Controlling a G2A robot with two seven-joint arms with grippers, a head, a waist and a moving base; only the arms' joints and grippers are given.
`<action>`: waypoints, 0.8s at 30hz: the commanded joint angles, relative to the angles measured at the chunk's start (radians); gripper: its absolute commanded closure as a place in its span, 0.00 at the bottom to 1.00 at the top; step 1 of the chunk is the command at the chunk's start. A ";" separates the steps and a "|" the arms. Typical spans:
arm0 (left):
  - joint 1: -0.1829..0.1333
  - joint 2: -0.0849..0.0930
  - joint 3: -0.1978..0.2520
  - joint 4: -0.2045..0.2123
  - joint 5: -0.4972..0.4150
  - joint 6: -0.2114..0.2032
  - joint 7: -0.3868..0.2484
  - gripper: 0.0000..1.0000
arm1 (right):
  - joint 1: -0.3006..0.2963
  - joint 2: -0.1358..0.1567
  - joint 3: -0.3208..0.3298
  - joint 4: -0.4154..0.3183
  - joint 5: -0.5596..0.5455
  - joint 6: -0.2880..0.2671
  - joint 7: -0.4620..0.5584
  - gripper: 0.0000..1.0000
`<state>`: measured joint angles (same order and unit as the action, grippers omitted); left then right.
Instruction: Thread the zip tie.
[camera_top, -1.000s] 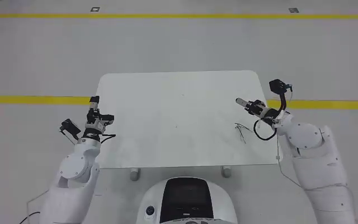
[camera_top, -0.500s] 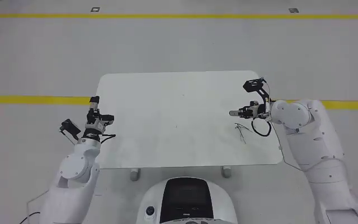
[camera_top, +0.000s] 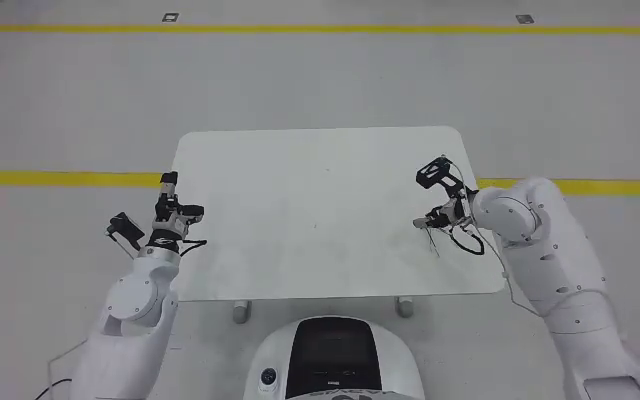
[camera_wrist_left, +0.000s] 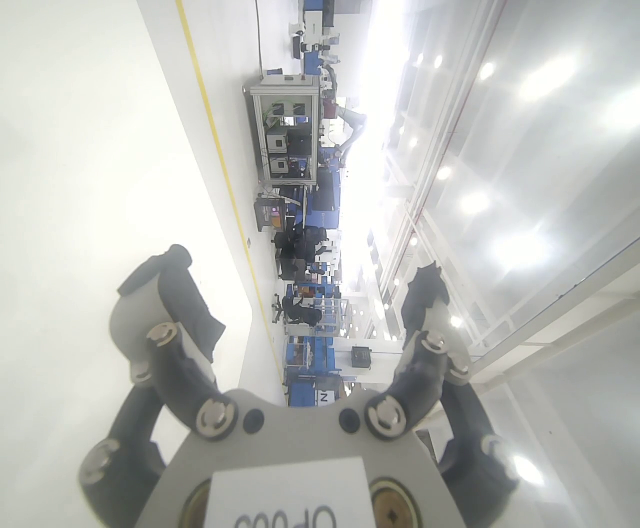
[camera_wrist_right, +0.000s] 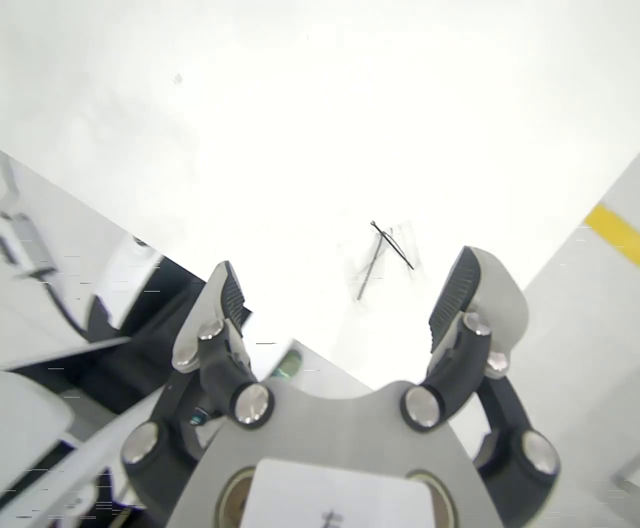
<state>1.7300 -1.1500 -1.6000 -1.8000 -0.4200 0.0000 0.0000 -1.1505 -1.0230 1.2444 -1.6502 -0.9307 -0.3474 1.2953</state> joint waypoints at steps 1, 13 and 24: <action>0.000 0.000 0.000 0.000 0.000 0.000 0.000 0.00 | 0.026 0.005 -0.061 0.011 -0.020 0.007 0.016 0.00; 0.000 0.000 0.000 0.000 0.000 0.000 0.000 0.00 | 0.114 0.018 -0.190 0.094 0.009 0.007 0.019 0.00; 0.000 0.000 0.000 0.000 0.000 0.000 0.000 0.00 | 0.151 0.077 -0.299 0.122 0.047 0.007 -0.053 0.00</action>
<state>1.7300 -1.1500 -1.6000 -1.8000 -0.4200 0.0000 0.0000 -1.0113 -0.9548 0.9687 -1.5370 -0.8883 -0.3400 1.2459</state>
